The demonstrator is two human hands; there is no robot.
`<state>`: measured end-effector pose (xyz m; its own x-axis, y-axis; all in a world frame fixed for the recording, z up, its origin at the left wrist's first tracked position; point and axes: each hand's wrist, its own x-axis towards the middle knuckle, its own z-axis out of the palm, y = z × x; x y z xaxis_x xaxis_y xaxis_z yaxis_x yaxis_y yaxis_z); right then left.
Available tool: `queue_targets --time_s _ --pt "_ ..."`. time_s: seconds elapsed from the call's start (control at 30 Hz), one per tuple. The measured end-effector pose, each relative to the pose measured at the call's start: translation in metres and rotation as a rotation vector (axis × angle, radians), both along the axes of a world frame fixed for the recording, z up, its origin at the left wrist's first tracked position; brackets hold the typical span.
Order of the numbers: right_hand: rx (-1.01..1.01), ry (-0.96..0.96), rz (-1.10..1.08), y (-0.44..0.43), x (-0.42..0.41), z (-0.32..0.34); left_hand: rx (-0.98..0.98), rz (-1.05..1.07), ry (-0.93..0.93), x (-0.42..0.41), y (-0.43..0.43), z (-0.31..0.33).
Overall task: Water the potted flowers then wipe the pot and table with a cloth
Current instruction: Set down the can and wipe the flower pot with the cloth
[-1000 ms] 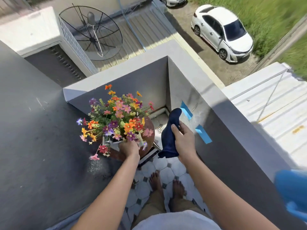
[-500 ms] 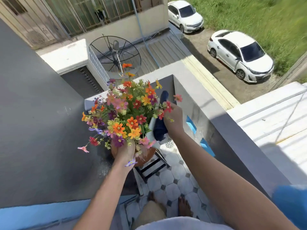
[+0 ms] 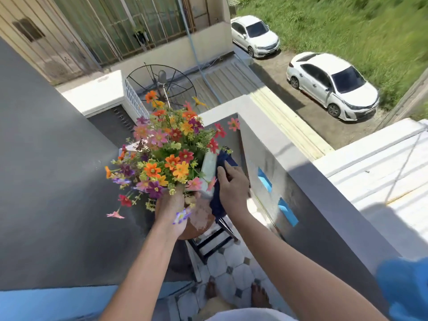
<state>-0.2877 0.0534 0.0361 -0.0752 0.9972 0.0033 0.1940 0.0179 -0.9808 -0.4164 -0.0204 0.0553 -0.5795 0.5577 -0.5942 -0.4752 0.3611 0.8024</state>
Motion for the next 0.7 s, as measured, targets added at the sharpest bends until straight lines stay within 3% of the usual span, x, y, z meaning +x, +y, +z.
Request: queue_targets --time_s 0.17,0.27,0.37,0.57,0.7 --pt "0.041 0.016 -0.027 0.010 0.001 0.010 -0.046 0.037 0.092 0.006 -0.003 -0.006" --pt "0.124 0.075 -0.029 0.016 -0.004 0.034 -0.092 -0.048 0.153 0.007 -0.001 -0.006" --pt "0.173 0.161 -0.033 0.025 -0.006 0.051 -0.044 -0.049 0.105 0.008 0.003 -0.001" --pt "0.116 0.021 -0.112 0.051 0.006 0.031 -0.005 -0.002 0.028 0.007 0.000 0.008" --pt "0.082 -0.049 -0.094 0.042 0.010 0.007 -0.017 -0.013 0.121 0.007 0.004 0.012"
